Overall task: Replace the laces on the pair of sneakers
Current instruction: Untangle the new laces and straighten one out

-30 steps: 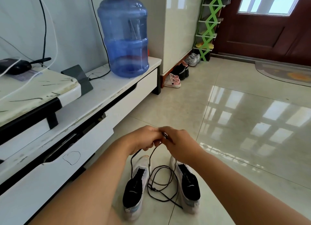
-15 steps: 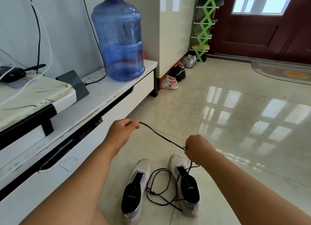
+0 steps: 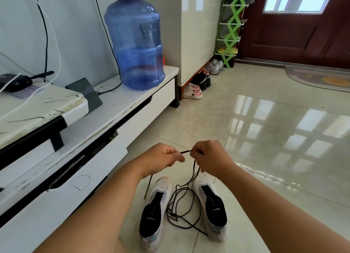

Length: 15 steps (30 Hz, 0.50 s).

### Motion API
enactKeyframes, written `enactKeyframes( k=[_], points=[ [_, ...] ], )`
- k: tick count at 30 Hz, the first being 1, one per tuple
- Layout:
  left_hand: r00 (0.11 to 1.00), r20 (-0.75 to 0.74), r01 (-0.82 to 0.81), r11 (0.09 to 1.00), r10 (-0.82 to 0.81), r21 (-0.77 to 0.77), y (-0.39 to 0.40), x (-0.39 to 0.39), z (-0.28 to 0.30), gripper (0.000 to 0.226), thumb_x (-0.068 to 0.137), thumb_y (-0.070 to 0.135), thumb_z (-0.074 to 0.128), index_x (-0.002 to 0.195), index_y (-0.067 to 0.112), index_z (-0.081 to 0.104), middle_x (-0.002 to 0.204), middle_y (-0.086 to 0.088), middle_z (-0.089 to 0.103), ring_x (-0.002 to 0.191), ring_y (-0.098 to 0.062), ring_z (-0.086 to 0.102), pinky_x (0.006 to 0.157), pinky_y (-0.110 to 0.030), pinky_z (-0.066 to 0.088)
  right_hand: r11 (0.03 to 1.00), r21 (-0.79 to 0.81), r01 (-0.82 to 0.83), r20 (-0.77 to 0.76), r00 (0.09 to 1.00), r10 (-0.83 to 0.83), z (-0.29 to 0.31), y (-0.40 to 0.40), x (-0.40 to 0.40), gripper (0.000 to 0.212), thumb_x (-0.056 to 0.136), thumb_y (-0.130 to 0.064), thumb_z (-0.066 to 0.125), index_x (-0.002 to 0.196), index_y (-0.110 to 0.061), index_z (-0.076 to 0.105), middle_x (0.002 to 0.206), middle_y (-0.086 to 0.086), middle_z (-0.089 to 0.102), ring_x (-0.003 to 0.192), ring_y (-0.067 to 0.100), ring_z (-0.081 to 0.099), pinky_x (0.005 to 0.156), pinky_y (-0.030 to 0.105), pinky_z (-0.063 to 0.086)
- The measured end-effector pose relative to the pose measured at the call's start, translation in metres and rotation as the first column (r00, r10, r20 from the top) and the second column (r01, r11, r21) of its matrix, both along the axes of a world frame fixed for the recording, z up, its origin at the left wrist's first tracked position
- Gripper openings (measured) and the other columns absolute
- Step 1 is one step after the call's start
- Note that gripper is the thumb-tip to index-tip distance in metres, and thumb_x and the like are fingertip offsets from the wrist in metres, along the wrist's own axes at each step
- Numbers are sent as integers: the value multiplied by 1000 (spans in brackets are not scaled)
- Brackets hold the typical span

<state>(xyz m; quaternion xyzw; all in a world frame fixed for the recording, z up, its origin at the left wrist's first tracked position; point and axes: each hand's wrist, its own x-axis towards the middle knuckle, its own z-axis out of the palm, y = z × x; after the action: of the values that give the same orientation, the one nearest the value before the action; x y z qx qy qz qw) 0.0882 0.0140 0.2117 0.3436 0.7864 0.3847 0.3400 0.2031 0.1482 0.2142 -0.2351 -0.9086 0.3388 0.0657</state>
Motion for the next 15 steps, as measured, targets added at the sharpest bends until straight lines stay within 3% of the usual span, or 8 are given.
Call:
enactKeyframes(
  k=[3,6,9,12,15],
  points=[
    [993,-63,-105,992,101,-76,-10,-11,-2,18,86,27,58,81,16,72,58,8,48,52,-10,38,52,-21,33,989,115,89,38,995,-94,-5,10,3,20,93,-14,50,91,-4,67,75,6,58,73,28,63,64,30,50],
    [968,-121,-238,956,219,-171,-24,-30,-7,21,87,26,55,78,13,69,62,1,50,50,-13,37,47,-20,30,972,122,200,3,979,-201,-9,21,6,18,91,-12,51,88,-5,68,72,6,58,70,27,62,64,30,50],
    [941,-69,-339,926,332,-167,-37,-40,-11,31,90,33,52,73,14,69,55,1,40,45,-14,28,44,-20,24,966,-6,258,-39,965,-258,-11,26,8,13,87,-11,57,96,-8,66,81,9,62,79,31,65,70,36,55],
    [935,-19,-350,915,353,-201,-38,-36,-11,33,91,32,48,72,14,68,54,2,36,45,-13,24,43,-21,20,971,-94,222,38,975,-219,-11,23,6,35,83,-8,60,116,-13,50,98,12,62,86,27,63,66,30,51],
    [925,83,-350,915,372,-199,-31,-24,-9,26,89,14,44,78,9,67,55,1,38,45,-11,27,38,-18,23,983,-78,164,29,986,-162,-11,12,1,18,87,-2,46,103,-10,49,102,14,60,87,24,64,62,27,51]
  ],
)
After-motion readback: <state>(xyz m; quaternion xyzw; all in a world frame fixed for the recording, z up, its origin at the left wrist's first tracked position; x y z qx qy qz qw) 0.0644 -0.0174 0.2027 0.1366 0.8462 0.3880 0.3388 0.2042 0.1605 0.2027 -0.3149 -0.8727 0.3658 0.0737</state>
